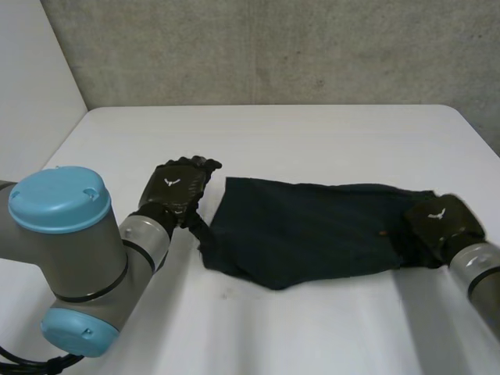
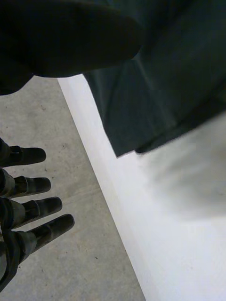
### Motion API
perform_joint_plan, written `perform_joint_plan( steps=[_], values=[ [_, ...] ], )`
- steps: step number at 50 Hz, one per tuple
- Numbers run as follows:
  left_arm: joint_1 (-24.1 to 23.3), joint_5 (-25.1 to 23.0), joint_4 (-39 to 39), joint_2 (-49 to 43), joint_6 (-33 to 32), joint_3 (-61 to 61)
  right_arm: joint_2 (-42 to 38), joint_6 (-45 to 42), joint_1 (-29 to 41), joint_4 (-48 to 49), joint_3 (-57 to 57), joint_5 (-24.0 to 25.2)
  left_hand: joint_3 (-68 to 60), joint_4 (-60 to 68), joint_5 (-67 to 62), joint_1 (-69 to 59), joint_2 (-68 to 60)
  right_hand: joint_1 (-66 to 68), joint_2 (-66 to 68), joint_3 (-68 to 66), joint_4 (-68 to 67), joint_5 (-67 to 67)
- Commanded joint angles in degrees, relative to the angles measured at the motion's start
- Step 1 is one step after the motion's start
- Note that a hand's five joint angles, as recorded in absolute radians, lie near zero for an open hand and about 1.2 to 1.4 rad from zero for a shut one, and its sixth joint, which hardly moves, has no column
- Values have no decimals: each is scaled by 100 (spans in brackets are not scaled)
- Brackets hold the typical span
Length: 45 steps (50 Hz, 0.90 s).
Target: Fold the shorts.
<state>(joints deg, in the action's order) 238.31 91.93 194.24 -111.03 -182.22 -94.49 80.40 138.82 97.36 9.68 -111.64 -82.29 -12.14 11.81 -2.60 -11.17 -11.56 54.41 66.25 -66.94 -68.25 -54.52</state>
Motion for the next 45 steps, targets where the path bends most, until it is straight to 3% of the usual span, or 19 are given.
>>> perform_joint_plan(
  steps=[1, 11, 14, 18, 22, 27, 28, 29, 30, 31, 32, 35, 39, 45],
  values=[
    [-3, 0, -18, 134, 2, -25, 64, -1699, -86, -1345, 1046, 327, 7, 25, 54, -90, -51, 2559, 1375, -1306, -1175, -1548],
    [128, 9, 8, 196, 2, -25, -1042, -3159, 2170, -1592, 2637, 1240, 7, 25, 54, -90, -51, 2559, 1375, -1306, -1175, -1548],
    [155, 18, 17, 196, 2, -25, -1289, -3221, 2541, -1592, 2814, 1583, 7, 25, 54, -90, -51, 2559, 1375, -1306, -1175, -1548],
    [216, 158, 35, 213, 2, 10, -1885, -3221, 2972, -1574, 3007, 2460, 7, 25, 54, -90, -51, 2559, 1375, -1306, -1175, -1548],
    [234, 316, 35, 284, -6, 62, -2203, -3090, 3140, -1583, 3034, 2919, 41, -8, 87, -56, -17, 2559, 1375, -1306, -1175, -1548],
    [392, 457, -27, 450, -15, 273, -2300, -2511, 3158, -1583, 3043, 2867, 74, -42, 121, -22, 17, 2559, 1375, -1306, -1175, -1548],
    [436, 475, -27, 477, -15, 308, -2292, -2318, 3149, -1583, 3034, 2876, 74, -42, 121, -22, 17, 1699, 515, -446, -315, -688],
    [471, 475, -27, 503, -15, 352, -2265, -1890, 3114, -1574, 3017, 2876, 91, -59, 137, -6, 33, -1107, -2291, 2360, 2491, 2118],
    [523, 475, -18, 538, -15, 422, -2265, -1668, 3105, -1565, 2999, 2876, 91, -59, 138, -5, 34, -2651, -3835, 3904, 4035, 3662],
    [533, 475, -18, 547, -15, 466, -2248, -1439, 3096, -1557, 2990, 2867, 91, -59, 138, -5, 34, -3999, -5182, 5252, 5382, 5010],
    [541, 466, -9, 547, -24, 510, -2213, -1176, 3087, -1548, 2973, 2867, 91, -59, 138, -5, 34, -4441, -5625, 5694, 5825, 5452],
    [533, 405, -9, 565, -15, 721, -1915, -227, 3000, -1469, 2885, 2841, 108, -76, 154, 11, 50, -4441, -5625, 5694, 5825, 5452],
    [480, 378, 17, 530, -6, 994, -1361, 872, 2938, -1320, 2648, 2438, 108, -76, 155, 12, 50, -4441, -5625, 5694, 5825, 5452],
    [217, 378, 35, 407, 2, 1337, -543, 2288, 2894, -1258, 2542, 1243, 91, -59, 138, -5, 34, -4441, -5625, 5694, 5825, 5452]
  ],
)
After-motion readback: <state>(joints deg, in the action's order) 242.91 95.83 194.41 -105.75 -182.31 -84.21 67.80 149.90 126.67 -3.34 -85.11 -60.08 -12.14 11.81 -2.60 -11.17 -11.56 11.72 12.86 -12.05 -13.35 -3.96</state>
